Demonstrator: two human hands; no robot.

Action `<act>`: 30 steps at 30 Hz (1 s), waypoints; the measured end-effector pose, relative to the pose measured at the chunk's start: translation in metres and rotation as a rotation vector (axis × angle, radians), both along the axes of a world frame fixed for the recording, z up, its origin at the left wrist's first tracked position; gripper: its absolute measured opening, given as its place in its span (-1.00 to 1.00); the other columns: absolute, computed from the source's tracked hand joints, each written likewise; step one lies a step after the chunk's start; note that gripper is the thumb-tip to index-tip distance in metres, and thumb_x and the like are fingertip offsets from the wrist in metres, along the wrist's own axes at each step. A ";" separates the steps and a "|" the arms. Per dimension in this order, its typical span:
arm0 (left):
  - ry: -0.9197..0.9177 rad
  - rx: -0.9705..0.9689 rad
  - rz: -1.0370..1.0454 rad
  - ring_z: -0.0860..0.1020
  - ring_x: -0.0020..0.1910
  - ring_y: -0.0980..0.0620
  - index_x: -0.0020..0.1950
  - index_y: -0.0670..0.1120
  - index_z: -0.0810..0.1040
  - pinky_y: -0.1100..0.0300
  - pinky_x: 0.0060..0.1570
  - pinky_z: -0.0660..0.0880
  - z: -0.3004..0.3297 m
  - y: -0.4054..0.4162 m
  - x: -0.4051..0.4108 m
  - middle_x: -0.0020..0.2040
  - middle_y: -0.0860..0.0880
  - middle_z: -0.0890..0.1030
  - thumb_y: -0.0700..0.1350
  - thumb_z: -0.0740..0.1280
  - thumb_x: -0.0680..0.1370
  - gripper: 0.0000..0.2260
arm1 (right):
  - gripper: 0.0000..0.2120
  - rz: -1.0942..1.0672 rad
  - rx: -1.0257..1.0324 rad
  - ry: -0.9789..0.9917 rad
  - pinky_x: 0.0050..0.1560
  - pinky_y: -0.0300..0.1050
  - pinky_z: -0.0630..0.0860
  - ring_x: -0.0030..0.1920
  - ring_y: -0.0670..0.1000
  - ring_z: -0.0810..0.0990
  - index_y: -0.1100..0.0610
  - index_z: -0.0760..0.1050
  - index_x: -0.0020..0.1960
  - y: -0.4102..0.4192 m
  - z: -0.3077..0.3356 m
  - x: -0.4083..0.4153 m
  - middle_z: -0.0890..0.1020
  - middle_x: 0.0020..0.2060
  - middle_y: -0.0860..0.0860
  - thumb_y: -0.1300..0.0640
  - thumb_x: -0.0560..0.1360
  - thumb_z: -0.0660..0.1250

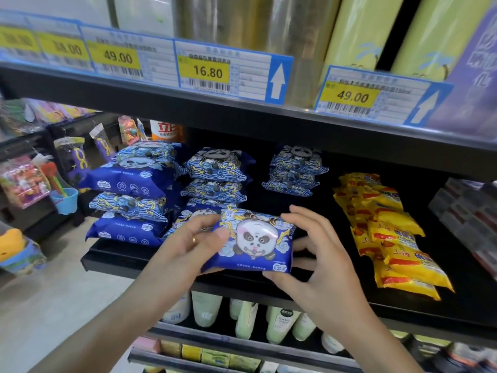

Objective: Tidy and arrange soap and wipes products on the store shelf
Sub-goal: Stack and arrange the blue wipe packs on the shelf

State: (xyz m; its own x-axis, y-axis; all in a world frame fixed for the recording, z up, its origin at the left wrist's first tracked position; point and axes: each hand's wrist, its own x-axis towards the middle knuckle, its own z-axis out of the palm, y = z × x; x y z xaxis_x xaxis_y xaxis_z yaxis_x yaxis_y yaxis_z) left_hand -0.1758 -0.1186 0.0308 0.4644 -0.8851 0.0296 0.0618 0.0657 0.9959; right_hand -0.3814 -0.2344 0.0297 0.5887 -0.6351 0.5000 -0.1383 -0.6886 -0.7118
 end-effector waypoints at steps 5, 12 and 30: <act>-0.347 -0.193 0.057 0.63 0.30 0.09 0.37 0.21 0.52 0.30 0.17 0.56 -0.008 0.005 0.017 0.30 0.14 0.65 -0.29 0.22 0.71 -0.58 | -0.22 -0.003 0.081 0.003 0.00 -0.25 0.65 0.08 -0.03 0.64 -0.27 0.43 0.35 0.000 0.006 -0.002 0.46 0.30 -0.24 0.21 0.30 0.69; -1.075 -0.208 0.021 0.27 0.61 0.11 0.60 0.28 0.27 0.14 0.44 0.41 -0.011 0.008 0.023 0.64 0.20 0.21 -0.38 0.58 0.39 -0.03 | -0.24 0.081 0.271 -0.002 0.00 -0.16 0.66 0.02 0.00 0.67 -0.36 0.46 0.31 0.003 0.013 -0.001 0.60 0.18 -0.08 -0.01 0.21 0.68; -1.046 -0.314 -0.002 0.40 0.51 0.10 0.38 0.09 0.57 0.13 0.46 0.33 -0.008 0.002 0.017 0.50 0.24 0.45 -0.15 0.50 0.43 -0.48 | -0.29 0.144 0.531 0.039 0.16 0.20 0.65 0.15 0.08 0.68 -0.37 0.50 0.33 0.002 0.017 -0.007 0.70 0.09 -0.12 -0.17 0.21 0.63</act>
State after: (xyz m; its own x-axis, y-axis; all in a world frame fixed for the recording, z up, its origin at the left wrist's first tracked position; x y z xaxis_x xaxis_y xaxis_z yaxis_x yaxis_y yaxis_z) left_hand -0.1588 -0.1167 0.0226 0.0769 -0.7698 0.6336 -0.8051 0.3269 0.4949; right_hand -0.3885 -0.2327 0.0463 0.7000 -0.7058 0.1086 -0.1029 -0.2502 -0.9627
